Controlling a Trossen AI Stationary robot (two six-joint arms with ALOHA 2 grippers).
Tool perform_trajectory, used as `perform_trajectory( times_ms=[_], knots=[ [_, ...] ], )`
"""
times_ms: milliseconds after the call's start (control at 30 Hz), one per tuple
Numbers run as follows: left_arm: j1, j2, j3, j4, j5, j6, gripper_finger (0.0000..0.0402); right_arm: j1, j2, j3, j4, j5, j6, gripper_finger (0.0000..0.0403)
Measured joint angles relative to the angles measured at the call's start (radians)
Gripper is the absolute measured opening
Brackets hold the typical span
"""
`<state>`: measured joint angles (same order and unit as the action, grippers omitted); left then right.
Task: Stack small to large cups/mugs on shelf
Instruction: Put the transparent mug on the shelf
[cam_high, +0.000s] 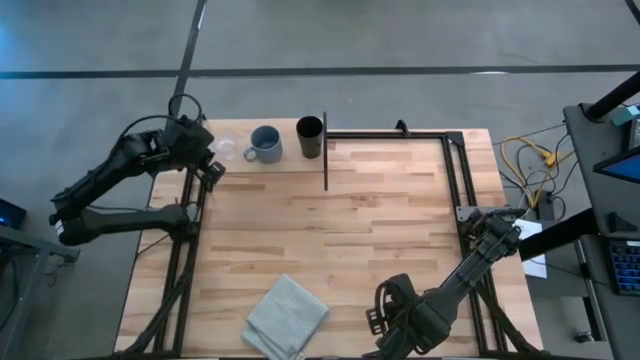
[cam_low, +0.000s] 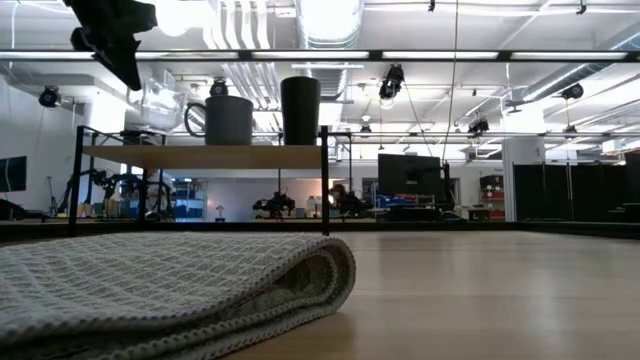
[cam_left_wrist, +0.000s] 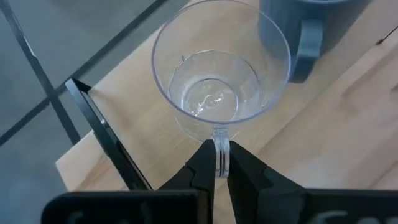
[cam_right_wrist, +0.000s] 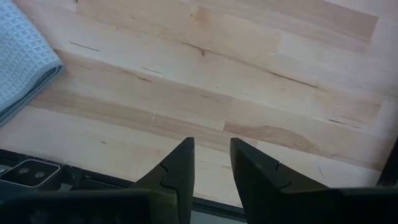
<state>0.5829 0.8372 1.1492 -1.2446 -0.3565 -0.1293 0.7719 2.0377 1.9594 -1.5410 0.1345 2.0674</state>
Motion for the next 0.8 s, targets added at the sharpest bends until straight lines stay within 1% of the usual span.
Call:
perform_trajectory(
  times_ms=[133, 333, 467, 800],
  knots=[
    [0.051, -0.007, 0.000, 0.007, 0.008, 0.010, 0.0010, 0.000, 0.000, 0.000, 0.000, 0.005, 0.000, 0.0097],
    [0.103, -0.013, -0.038, 0.031, 0.039, 0.016, 0.0010, 0.000, 0.000, 0.000, 0.000, 0.054, -0.003, 0.0097],
    [0.116, -0.027, -0.080, 0.083, 0.078, 0.016, 0.0010, 0.000, 0.000, 0.000, 0.000, 0.054, -0.003, 0.0097],
    [0.127, -0.022, -0.151, 0.133, 0.091, 0.009, 0.0010, 0.000, 0.000, 0.000, 0.001, 0.057, -0.002, 0.0097]
  ],
)
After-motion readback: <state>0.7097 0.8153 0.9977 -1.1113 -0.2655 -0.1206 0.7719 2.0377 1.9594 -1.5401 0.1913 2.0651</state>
